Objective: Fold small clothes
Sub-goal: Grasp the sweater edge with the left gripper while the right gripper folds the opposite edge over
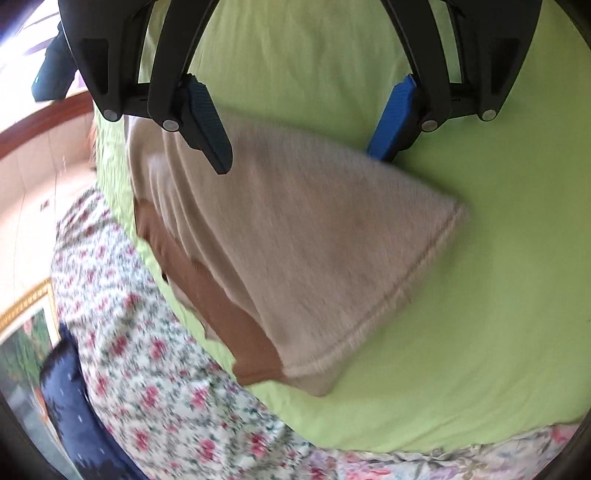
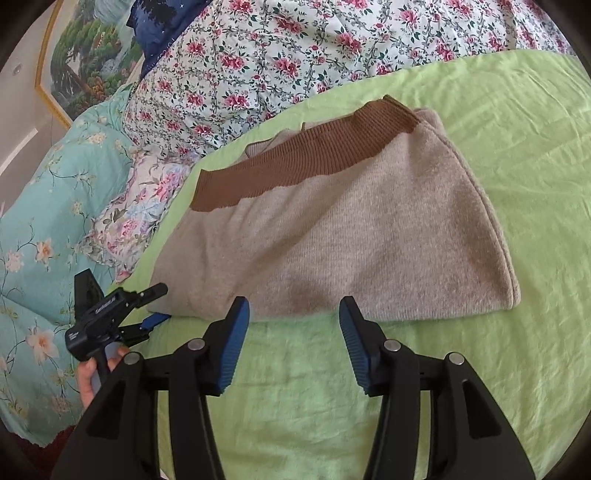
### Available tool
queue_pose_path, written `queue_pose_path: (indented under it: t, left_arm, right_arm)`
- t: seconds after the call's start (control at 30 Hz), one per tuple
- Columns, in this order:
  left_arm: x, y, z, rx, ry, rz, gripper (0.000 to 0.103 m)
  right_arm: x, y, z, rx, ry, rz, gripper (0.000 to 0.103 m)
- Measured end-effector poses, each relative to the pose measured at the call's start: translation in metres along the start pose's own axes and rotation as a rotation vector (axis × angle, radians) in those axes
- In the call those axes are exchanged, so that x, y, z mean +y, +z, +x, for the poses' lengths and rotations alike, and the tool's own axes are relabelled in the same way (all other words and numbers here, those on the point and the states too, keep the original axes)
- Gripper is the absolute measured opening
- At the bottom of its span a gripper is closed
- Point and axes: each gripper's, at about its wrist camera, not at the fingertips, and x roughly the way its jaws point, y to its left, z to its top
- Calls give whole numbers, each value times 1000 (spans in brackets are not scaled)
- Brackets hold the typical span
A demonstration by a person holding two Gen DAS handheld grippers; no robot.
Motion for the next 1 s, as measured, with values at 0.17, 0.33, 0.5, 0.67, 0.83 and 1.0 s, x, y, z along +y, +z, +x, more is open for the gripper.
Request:
queue_pose_path:
  t: [0.17,0.33,0.5,0.67,0.83,1.0]
  left_arm:
    - [6,23,13,-51,11,-50,74]
    - [-1,39,24,-93,48,-25,27]
    - [-30,44,17,-147,55,76,12]
    - [-88,34,2,-193,7,259,11]
    - [-156,9,17,-167,-51,464,11]
    - [-193,-25,50,-98,-45,619,11]
  right_arm:
    - [-3,16,3,-15,9,-5,52]
    - [-15,40,14,-22,7,-8,52]
    - [-29,64,24,-12,27,12,52]
    - [-30,89,29,9,103,25,52]
    - [-27,111,52,88,288,81,55]
    - [-19,122,86,165,429,134,84]
